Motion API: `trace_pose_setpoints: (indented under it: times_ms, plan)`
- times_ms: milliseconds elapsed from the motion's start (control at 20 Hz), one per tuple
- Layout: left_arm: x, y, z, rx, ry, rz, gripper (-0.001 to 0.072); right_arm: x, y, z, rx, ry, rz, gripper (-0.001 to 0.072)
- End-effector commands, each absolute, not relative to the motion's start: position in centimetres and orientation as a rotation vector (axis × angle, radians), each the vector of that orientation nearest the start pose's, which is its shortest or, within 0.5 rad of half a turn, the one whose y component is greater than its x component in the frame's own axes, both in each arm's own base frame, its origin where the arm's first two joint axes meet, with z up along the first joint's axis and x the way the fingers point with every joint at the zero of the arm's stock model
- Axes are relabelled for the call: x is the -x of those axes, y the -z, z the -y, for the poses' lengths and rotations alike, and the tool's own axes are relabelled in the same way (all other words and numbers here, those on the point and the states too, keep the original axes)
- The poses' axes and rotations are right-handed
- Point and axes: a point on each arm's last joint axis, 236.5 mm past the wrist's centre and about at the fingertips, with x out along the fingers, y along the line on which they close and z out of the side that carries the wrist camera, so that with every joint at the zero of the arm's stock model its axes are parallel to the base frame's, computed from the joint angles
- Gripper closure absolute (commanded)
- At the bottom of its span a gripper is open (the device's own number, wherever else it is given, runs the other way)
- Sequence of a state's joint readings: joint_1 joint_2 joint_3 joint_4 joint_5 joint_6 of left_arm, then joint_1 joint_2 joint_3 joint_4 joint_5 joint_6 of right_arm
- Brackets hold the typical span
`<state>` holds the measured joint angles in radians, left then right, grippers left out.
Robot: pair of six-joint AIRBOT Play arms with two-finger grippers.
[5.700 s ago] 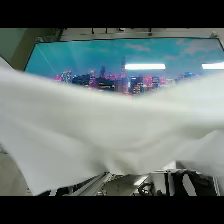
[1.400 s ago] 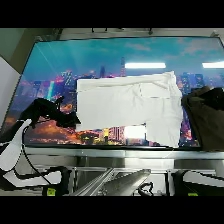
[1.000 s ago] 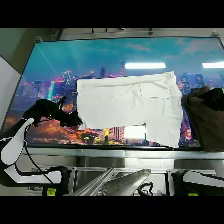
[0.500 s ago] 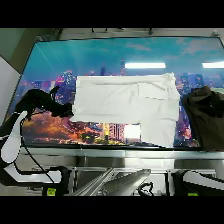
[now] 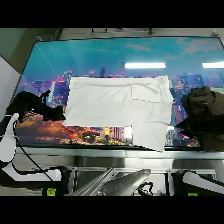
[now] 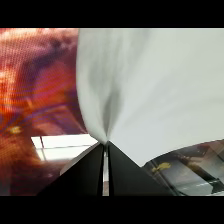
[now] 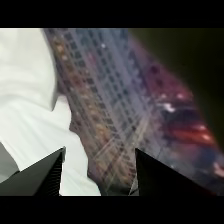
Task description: Fold the shirts.
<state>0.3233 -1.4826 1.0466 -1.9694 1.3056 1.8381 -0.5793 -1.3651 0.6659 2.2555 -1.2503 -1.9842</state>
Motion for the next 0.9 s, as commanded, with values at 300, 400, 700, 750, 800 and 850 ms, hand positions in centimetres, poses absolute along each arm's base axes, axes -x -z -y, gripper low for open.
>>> trace_pose_setpoints:
  times_ms: [300,400,700,750,800,850]
  plan:
    - [-31.9,8.1,-1.2,0.46,0.184,-1.606,0.0694,-26.4,12.9,-8.2,-0.885,-0.374,-1.56,0.048]
    - [-31.4,8.0,-1.0,0.46,0.191,-1.626,0.0694,-25.9,12.1,-8.6,-0.885,-0.415,-1.572,0.0693]
    - [-26.7,5.2,-4.6,0.278,0.06,-1.715,0.0695,-22.9,10.0,-1.3,-0.701,-0.03,-1.613,0.0694]
    - [-25.0,5.0,-4.8,0.255,0.045,-1.742,0.0694,-21.1,9.9,0.4,-0.64,0.067,-1.652,0.0694]
    - [-23.3,5.2,-4.8,0.237,0.035,-1.765,0.0695,-20.0,9.8,1.3,-0.605,0.119,-1.66,0.0694]
    - [-21.9,5.6,-4.7,0.226,0.026,-1.776,0.0695,-19.6,9.5,1.4,-0.587,0.123,-1.642,0.0694]
